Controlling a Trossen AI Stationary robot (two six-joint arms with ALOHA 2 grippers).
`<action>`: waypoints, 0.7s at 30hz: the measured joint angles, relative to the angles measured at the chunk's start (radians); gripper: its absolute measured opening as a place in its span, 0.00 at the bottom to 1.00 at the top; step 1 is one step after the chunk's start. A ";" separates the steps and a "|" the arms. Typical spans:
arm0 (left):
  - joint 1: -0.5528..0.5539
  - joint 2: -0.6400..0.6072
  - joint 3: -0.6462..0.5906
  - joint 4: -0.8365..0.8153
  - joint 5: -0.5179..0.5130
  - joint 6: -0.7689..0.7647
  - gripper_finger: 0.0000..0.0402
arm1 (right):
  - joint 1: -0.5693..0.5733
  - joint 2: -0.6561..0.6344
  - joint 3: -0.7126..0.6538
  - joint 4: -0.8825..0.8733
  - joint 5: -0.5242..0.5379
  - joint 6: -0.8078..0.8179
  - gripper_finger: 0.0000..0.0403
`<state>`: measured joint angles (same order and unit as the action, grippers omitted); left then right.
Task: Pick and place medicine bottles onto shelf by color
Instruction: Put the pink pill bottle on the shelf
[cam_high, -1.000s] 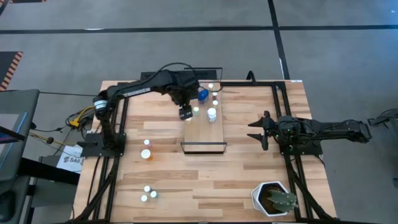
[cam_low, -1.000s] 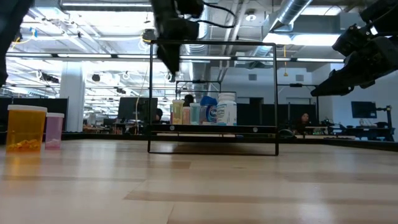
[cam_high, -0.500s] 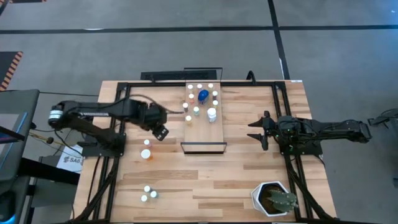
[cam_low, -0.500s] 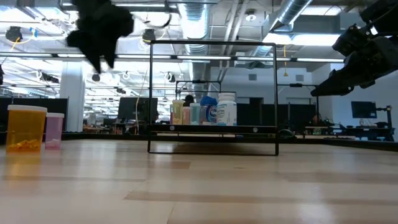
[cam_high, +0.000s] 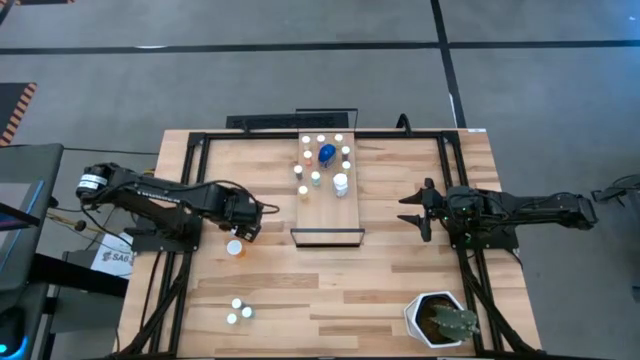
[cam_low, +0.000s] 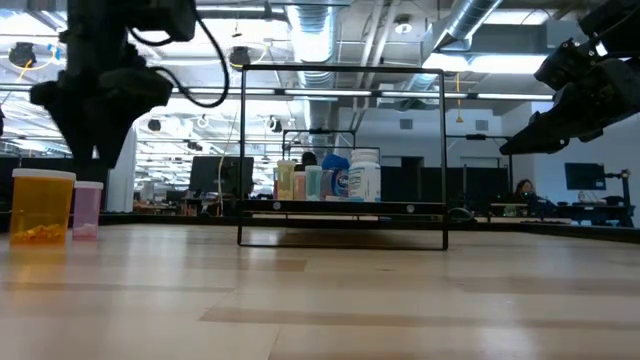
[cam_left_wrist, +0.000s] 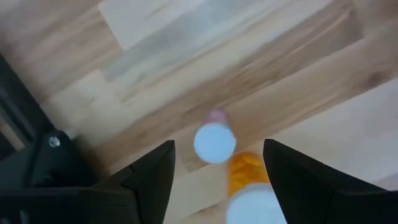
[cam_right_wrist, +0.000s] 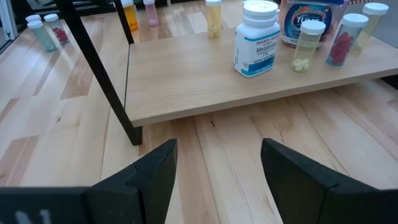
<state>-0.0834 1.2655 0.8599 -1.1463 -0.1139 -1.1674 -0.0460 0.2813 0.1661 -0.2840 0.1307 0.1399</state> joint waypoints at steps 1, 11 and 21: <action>-0.006 0.000 -0.013 0.010 0.002 -0.013 0.57 | 0.000 0.000 0.000 0.000 0.000 0.000 0.63; -0.019 0.000 -0.112 0.132 0.002 -0.053 0.57 | 0.000 0.000 0.000 0.000 0.000 0.000 0.63; -0.019 0.001 -0.126 0.144 -0.016 -0.048 0.43 | 0.000 0.000 0.000 0.000 0.000 0.000 0.63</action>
<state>-0.1024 1.2663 0.7341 -1.0019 -0.1295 -1.2152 -0.0463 0.2813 0.1661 -0.2840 0.1307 0.1402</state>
